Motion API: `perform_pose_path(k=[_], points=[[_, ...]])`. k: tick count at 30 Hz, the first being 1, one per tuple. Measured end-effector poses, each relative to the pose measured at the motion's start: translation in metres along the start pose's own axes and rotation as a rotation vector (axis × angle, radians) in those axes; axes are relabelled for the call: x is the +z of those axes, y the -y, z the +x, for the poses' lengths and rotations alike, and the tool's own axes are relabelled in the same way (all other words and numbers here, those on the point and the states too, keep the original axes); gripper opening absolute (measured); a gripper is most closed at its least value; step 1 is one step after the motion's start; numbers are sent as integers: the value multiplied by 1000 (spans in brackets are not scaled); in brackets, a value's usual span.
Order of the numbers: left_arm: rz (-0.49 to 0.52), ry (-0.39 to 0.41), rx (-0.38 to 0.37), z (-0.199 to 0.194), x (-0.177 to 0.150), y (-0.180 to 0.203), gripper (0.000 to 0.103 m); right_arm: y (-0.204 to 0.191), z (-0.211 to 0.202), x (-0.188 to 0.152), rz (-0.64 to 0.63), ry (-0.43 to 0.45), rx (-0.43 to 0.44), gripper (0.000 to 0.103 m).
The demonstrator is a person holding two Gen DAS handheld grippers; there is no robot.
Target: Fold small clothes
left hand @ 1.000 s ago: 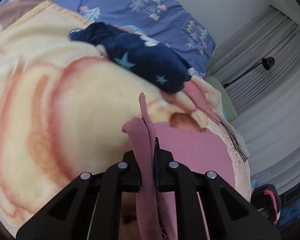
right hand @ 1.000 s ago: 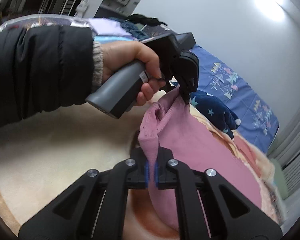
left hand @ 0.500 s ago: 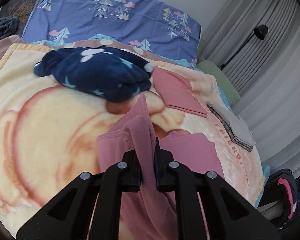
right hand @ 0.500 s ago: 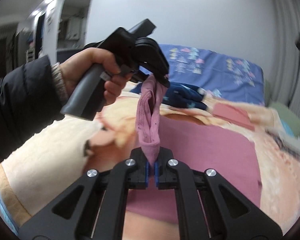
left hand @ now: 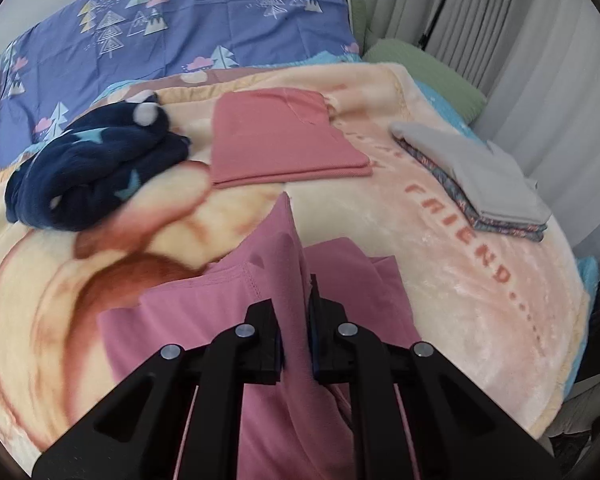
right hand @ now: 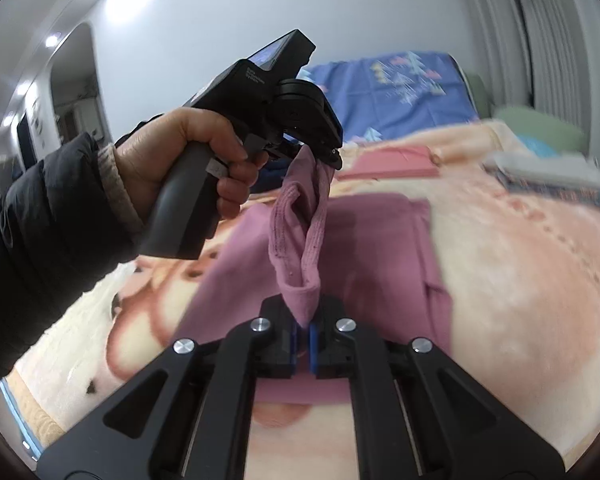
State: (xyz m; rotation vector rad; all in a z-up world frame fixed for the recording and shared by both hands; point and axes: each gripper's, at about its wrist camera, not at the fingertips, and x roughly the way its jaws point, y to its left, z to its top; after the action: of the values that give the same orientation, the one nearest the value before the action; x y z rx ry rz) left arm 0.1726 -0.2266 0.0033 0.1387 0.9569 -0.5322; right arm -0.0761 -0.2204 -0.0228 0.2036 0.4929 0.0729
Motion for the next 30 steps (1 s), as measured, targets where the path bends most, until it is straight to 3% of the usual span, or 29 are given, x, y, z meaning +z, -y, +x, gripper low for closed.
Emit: perform_pose_path(k=[6, 10, 12, 15, 19, 24, 28, 30], points=[[81, -53, 57, 37, 0, 39, 9, 46, 4, -11, 161, -44, 14, 4], [144, -70, 95, 53, -1, 58, 12, 55, 8, -15, 194, -61, 28, 4], [160, -51, 73, 54, -3, 63, 28, 57, 9, -17, 199, -71, 31, 4], [178, -5, 0, 36, -4, 69, 41, 63, 11, -20, 221, -89, 40, 4], [212, 90, -13, -6, -18, 68, 58, 69, 15, -24, 262, -112, 66, 4], [222, 140, -2, -50, -68, 34, 64, 78, 19, -26, 313, -141, 108, 5], [195, 178, 38, -83, -131, -6, 67, 83, 20, -27, 348, -156, 136, 5], [164, 158, 26, -93, -166, -24, 69, 83, 19, -27, 348, -152, 137, 4]])
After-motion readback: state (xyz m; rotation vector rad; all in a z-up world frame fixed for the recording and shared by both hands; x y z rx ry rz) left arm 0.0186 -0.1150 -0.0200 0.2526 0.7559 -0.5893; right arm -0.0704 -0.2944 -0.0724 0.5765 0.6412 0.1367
